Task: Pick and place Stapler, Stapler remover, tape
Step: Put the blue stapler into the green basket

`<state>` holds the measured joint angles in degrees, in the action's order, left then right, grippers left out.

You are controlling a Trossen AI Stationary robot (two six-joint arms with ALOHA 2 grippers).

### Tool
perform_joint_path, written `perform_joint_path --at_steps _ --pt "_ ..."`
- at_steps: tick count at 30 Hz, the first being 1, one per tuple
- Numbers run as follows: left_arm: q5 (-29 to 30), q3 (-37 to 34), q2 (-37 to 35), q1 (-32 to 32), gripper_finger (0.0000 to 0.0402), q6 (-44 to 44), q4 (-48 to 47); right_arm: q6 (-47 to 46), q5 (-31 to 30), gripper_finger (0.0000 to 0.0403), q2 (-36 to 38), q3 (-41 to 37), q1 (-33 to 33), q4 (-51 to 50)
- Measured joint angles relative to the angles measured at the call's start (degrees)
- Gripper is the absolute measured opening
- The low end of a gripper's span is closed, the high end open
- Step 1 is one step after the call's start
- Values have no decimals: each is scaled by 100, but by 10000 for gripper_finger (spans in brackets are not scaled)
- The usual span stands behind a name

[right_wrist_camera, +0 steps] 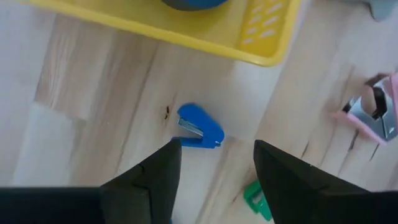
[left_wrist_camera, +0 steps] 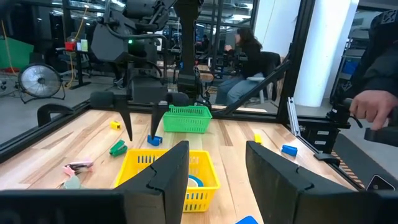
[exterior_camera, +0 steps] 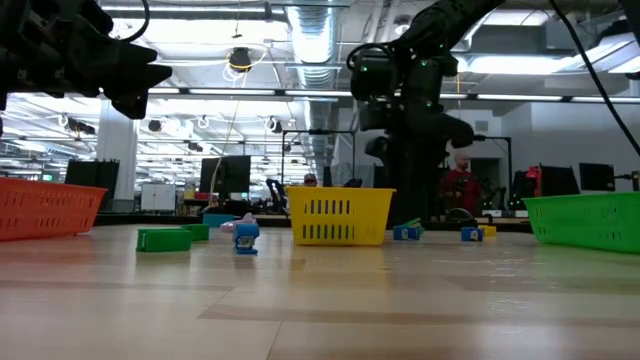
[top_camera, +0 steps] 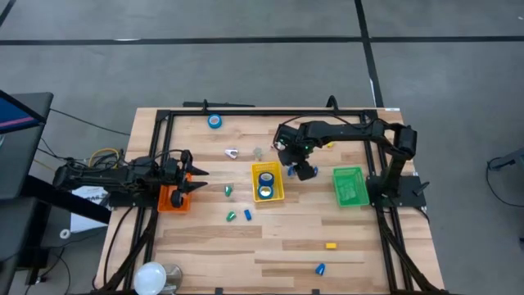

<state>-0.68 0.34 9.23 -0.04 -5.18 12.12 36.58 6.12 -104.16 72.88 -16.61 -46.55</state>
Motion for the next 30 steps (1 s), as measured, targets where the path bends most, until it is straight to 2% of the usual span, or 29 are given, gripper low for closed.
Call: perform_joint_path --at_steps 6,11,25,30 --pt "1 0 0 0 150 -1 2 -1277 -3 246 0 0 31 75" --pt "1 0 0 0 150 1 26 -1628 -1 270 -9 0 113 78" --pt "1 0 0 0 150 -1 92 -2369 -34 277 -15 -3 195 389" --pt "0 0 0 0 150 1 96 -2469 -396 277 -21 -255 231 525"
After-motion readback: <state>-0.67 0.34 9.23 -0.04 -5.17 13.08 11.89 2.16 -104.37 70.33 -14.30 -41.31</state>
